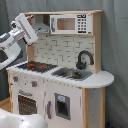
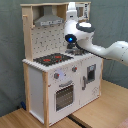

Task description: Play with the kitchen

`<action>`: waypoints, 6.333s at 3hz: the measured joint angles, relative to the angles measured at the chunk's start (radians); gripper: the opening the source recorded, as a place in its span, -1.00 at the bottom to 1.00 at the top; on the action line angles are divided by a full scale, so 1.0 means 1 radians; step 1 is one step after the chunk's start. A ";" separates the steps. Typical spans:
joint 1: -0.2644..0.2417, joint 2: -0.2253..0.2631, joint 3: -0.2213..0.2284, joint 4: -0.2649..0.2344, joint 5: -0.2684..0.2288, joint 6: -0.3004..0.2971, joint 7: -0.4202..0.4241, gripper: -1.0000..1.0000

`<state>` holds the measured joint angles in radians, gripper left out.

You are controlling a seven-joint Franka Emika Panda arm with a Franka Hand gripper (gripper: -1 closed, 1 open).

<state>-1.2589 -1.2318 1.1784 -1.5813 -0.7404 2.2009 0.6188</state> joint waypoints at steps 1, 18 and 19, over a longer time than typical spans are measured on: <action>-0.032 0.000 0.013 0.014 0.013 -0.017 0.048 1.00; 0.228 0.049 -0.166 -0.380 0.261 -0.020 -0.092 1.00; 0.227 0.049 -0.157 -0.380 0.261 0.056 -0.089 1.00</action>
<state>-1.0317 -1.1827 1.0215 -1.9609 -0.4797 2.2566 0.5296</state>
